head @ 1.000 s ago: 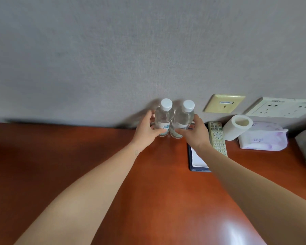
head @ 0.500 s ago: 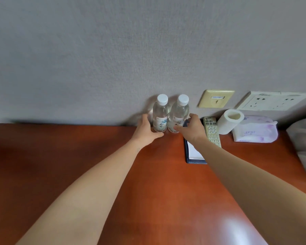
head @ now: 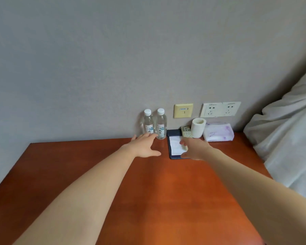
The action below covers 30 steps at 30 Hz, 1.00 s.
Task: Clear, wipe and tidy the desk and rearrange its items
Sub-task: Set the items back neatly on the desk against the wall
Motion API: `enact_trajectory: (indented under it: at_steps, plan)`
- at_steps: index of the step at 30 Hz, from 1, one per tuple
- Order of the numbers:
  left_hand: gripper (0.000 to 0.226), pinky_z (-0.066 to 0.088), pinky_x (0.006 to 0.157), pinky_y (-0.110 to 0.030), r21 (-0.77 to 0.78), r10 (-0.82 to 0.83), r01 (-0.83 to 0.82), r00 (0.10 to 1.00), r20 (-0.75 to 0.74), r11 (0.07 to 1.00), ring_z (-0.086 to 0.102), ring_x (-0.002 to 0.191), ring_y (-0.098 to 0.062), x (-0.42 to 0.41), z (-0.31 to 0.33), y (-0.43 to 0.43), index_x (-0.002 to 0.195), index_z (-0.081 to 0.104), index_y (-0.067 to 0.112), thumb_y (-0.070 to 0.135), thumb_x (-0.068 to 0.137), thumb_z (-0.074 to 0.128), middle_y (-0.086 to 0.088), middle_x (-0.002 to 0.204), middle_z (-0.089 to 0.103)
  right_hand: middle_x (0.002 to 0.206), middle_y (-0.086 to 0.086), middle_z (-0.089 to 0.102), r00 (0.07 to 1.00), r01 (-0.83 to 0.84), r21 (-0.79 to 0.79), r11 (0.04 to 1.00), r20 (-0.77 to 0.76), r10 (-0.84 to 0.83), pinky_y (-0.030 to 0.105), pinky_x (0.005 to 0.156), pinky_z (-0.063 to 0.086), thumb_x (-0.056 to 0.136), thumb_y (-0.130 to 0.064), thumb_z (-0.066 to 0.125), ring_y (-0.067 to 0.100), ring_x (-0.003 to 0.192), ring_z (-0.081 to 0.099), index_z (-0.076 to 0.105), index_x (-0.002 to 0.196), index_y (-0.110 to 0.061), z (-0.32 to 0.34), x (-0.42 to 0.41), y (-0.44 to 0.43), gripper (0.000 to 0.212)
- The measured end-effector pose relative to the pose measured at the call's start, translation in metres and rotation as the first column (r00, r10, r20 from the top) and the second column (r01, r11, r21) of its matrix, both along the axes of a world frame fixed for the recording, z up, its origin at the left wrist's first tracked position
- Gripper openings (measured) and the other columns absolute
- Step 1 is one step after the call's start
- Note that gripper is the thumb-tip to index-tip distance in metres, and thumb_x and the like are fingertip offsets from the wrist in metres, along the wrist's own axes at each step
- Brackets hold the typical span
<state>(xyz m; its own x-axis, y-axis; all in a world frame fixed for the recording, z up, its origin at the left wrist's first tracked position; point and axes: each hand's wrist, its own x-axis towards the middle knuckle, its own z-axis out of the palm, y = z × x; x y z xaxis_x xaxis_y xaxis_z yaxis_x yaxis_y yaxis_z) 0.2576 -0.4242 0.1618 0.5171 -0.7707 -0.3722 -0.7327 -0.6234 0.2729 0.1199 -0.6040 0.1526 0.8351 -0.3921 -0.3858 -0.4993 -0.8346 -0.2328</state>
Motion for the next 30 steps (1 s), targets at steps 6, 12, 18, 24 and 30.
enact_trajectory:
  at_steps: [6,12,18,24,30]
  plan:
    - [0.081,-0.002,0.121,-0.054,-0.085,-0.161,0.167,0.984,0.072,0.982,0.015,0.150,-0.018,-0.093,0.045,-0.048,0.156,0.017,0.028,0.056,0.092,0.057,0.004,0.163,0.017,0.126,-0.002,0.060,0.990,0.123,-0.102,0.987,0.084,-0.115,0.036,0.096,0.041,0.087,-0.039,0.065,0.022,0.117,0.054,0.047,0.133,-0.025,0.038,-0.098,-0.025,0.051]
    - [0.070,0.029,0.115,-0.044,-0.257,-0.239,0.228,0.971,-0.013,0.939,0.038,0.140,-0.021,-0.187,0.064,-0.117,0.149,0.031,0.030,0.054,0.091,0.059,0.004,0.154,0.036,0.127,-0.004,0.061,0.928,0.335,-0.014,0.942,0.180,-0.327,0.039,0.101,0.044,0.087,-0.035,0.067,0.020,0.118,0.054,0.050,0.134,-0.026,0.069,-0.225,-0.064,0.051]
    - [0.059,0.037,0.110,-0.040,-0.377,-0.430,0.401,0.903,0.007,0.835,0.045,0.134,-0.017,-0.308,0.083,-0.192,0.145,0.039,0.027,0.043,0.093,0.060,0.003,0.148,0.042,0.120,-0.002,0.064,0.815,0.529,0.028,0.848,0.264,-0.516,0.036,0.095,0.049,0.090,-0.030,0.066,0.021,0.111,0.059,0.055,0.129,-0.022,0.097,-0.361,-0.107,0.042]
    - [0.055,0.034,0.112,-0.044,-0.353,-0.624,0.609,0.777,0.084,0.710,0.042,0.137,-0.017,-0.422,0.096,-0.258,0.144,0.042,0.024,0.039,0.094,0.059,0.001,0.148,0.045,0.112,0.001,0.069,0.710,0.688,-0.071,0.723,0.275,-0.649,0.032,0.090,0.050,0.083,-0.025,0.062,0.026,0.108,0.063,0.064,0.116,-0.023,0.111,-0.496,-0.128,0.033]
    - [0.053,0.036,0.110,-0.044,-0.342,-0.799,0.772,0.594,0.089,0.536,0.046,0.133,-0.017,-0.529,0.104,-0.293,0.141,0.042,0.027,0.040,0.092,0.057,0.002,0.144,0.047,0.115,-0.002,0.069,0.534,0.839,-0.063,0.541,0.284,-0.796,0.026,0.087,0.047,0.086,-0.025,0.067,0.019,0.108,0.062,0.061,0.123,-0.023,0.118,-0.613,-0.107,0.037]
